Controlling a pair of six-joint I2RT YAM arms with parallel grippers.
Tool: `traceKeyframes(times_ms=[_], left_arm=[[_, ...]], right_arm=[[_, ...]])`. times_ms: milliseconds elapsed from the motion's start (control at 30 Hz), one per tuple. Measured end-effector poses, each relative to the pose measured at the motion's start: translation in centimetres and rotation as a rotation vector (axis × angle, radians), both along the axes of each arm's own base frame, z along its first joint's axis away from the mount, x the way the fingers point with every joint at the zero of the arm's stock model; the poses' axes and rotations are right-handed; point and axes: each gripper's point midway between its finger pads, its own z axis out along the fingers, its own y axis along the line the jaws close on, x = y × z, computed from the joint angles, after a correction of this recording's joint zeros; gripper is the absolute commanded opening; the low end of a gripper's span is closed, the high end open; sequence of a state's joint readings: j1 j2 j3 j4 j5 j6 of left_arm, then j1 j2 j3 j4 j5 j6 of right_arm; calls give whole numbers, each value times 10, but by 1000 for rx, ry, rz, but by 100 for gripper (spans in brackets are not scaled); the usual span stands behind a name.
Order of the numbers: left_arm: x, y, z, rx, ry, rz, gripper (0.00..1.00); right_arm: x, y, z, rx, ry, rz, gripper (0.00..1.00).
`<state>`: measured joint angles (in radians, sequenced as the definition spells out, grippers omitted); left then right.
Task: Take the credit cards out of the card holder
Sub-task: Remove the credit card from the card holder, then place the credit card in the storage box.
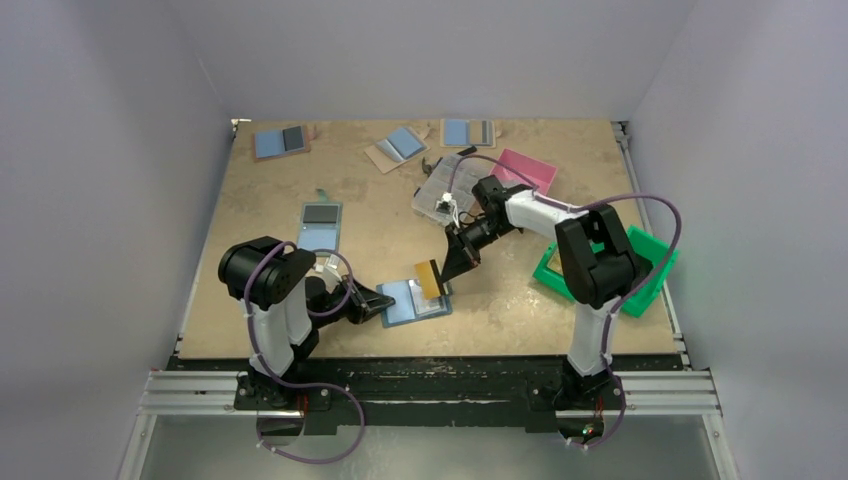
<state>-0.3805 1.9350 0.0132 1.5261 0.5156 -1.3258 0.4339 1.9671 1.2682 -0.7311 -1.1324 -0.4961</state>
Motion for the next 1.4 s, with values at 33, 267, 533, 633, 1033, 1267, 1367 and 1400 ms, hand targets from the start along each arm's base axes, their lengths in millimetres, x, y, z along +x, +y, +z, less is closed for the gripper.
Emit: traceKeyframes(times_ms=[33, 267, 533, 633, 1033, 1267, 1367, 1400], left_arm=[[0, 0, 0, 0, 0, 0, 16], [1, -1, 2, -5, -9, -2, 22], [1, -1, 5, -7, -19, -3, 23], [2, -1, 6, -5, -29, -2, 23], [9, 2, 14, 26, -117, 5, 24], [9, 3, 9, 54, -125, 3, 24], [10, 4, 10, 64, -139, 5, 24], [11, 5, 11, 67, -144, 8, 24]], right_arm=[[0, -1, 7, 9, -28, 11, 0], [0, -9, 42, 57, -191, 63, 0], [9, -32, 64, 57, -321, 48, 0], [15, -43, 76, 56, -392, 29, 0], [30, -120, 132, -140, -798, -78, 0], [36, -189, 135, -442, -972, -78, 0], [38, -213, 137, -540, -1010, -75, 0], [38, -220, 138, -569, -1024, -74, 0]])
